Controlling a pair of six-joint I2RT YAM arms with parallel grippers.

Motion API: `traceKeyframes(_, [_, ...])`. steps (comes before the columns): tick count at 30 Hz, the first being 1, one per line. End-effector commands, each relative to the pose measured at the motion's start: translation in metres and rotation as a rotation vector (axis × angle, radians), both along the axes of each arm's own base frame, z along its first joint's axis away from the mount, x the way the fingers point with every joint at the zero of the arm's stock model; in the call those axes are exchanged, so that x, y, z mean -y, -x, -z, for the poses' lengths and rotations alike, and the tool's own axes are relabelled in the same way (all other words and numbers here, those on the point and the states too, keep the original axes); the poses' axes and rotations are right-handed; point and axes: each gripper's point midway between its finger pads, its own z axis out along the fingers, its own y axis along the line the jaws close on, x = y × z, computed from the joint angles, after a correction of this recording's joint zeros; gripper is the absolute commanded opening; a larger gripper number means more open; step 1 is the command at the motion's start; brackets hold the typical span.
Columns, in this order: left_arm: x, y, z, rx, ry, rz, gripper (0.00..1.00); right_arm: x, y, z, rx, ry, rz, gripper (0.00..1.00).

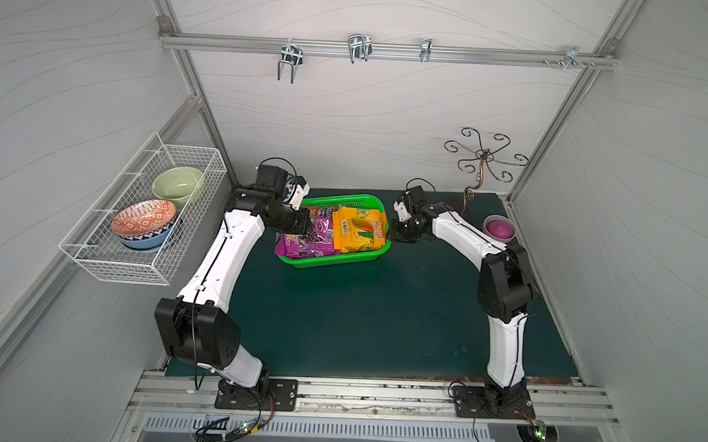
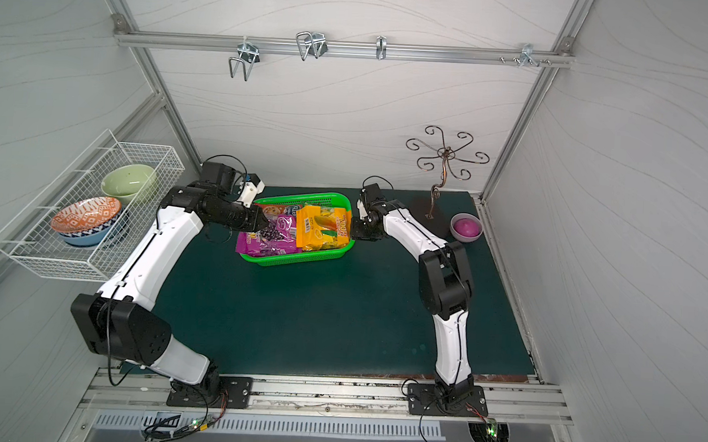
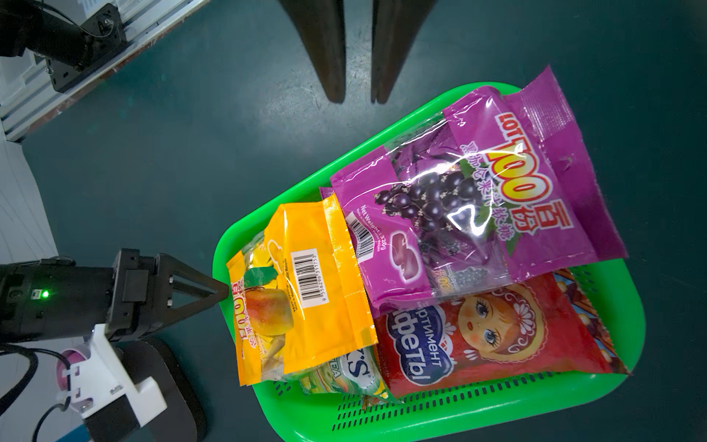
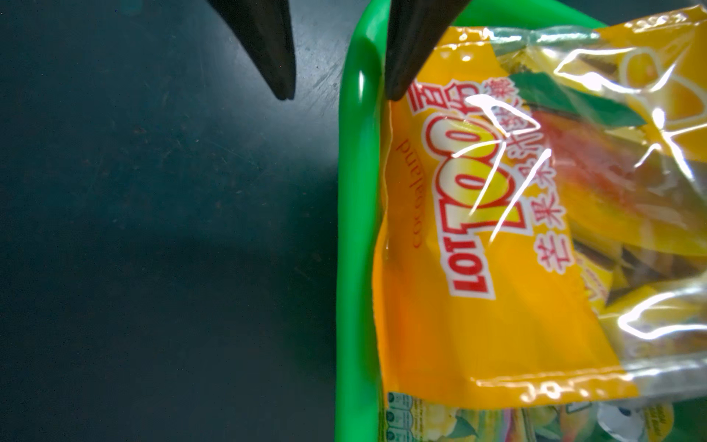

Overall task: Put the candies in the basket
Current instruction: Move the basket to the center of the board.

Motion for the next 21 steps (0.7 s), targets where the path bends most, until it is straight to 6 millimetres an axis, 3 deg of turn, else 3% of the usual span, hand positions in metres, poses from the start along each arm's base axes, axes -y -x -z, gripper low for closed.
traceKeyframes(1, [-0.006, -0.005, -0.012, 0.060, -0.026, -0.005, 0.17, 0.015, 0.004, 0.022, -0.050, 0.110, 0.075, 0.30])
traceKeyframes(12, [-0.011, -0.012, -0.010, 0.065, -0.062, -0.020, 0.17, 0.029, 0.022, 0.029, -0.131, 0.171, 0.167, 0.00])
traceKeyframes(16, [-0.013, -0.015, -0.013, 0.074, -0.069, -0.031, 0.18, 0.047, 0.031, 0.019, -0.110, 0.215, 0.205, 0.00])
traceKeyframes(21, [-0.017, -0.019, -0.016, 0.092, -0.089, -0.043, 0.19, 0.082, 0.060, 0.014, -0.103, 0.235, 0.238, 0.00])
